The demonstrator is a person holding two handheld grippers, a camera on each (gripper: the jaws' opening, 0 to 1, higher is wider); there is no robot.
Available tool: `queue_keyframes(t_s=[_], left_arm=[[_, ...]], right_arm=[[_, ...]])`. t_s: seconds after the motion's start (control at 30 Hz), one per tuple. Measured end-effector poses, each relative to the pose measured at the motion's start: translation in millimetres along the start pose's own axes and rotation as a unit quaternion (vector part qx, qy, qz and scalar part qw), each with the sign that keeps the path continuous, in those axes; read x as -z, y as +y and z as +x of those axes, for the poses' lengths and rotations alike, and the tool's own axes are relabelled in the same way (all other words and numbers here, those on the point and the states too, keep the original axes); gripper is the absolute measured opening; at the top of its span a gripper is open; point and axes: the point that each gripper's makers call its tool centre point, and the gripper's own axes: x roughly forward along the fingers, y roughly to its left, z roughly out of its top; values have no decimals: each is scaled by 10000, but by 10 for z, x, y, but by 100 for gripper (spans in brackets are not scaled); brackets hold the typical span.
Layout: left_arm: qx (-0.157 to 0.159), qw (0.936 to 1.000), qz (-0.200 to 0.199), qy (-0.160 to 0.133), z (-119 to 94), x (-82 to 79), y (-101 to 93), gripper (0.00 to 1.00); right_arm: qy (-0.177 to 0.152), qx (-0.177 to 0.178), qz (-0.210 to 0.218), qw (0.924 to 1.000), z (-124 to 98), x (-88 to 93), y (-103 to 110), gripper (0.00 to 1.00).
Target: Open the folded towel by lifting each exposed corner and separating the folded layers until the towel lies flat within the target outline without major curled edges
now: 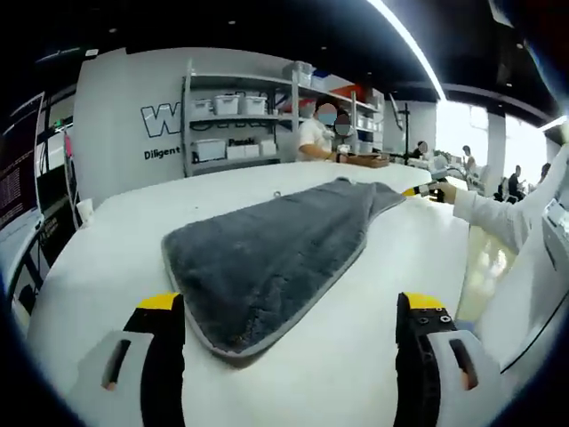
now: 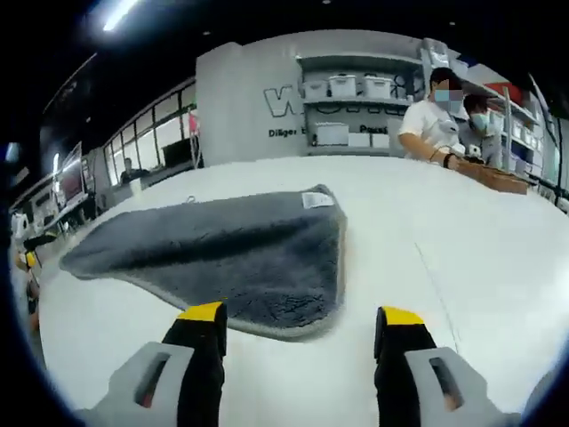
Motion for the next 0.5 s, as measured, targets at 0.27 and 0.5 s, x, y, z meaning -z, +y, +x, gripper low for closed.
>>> queue_keyframes(t_s=[0.27,0.5], left_arm=[[67,9999,35,-70,48,-69,-61,96],[29,10000,-6,-6,66,-24,-47,96]], right_arm=[[206,234,-233,9992,34,56,-66,15],[298,390,-468,9977,-67,96,-131,0]])
